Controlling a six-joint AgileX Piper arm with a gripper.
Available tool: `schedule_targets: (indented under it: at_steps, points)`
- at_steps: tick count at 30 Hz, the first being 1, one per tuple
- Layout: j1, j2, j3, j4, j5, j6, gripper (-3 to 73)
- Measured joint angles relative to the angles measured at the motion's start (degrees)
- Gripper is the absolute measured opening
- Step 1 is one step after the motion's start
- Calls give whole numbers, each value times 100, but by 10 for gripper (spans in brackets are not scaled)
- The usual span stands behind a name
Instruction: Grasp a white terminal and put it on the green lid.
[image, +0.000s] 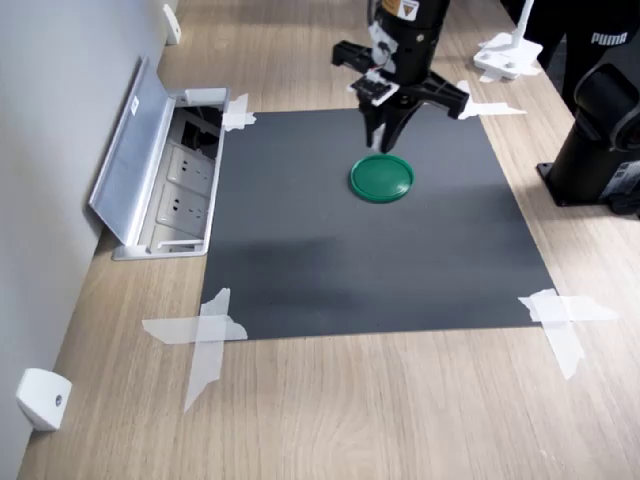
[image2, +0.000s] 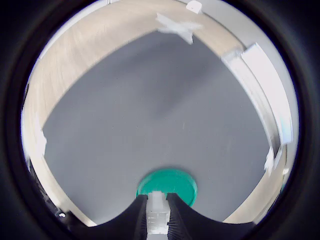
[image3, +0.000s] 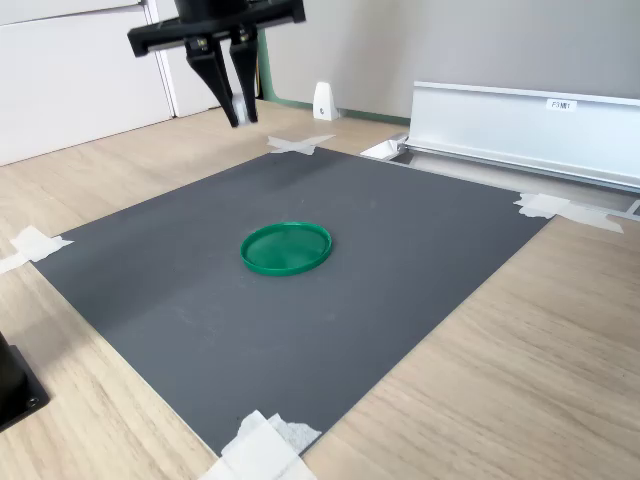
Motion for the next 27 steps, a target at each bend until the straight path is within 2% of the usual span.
schedule_targets:
  at_steps: [6,9,18,27]
  points:
    - [-707,-28,673,-108,-483,-506,94]
    - [-899,-28,959,-171,-770,-704,94]
    - [-924,317,1206,-252,-1516,-683,94]
    - [-924,690,1206,-363,-1664,-373,94]
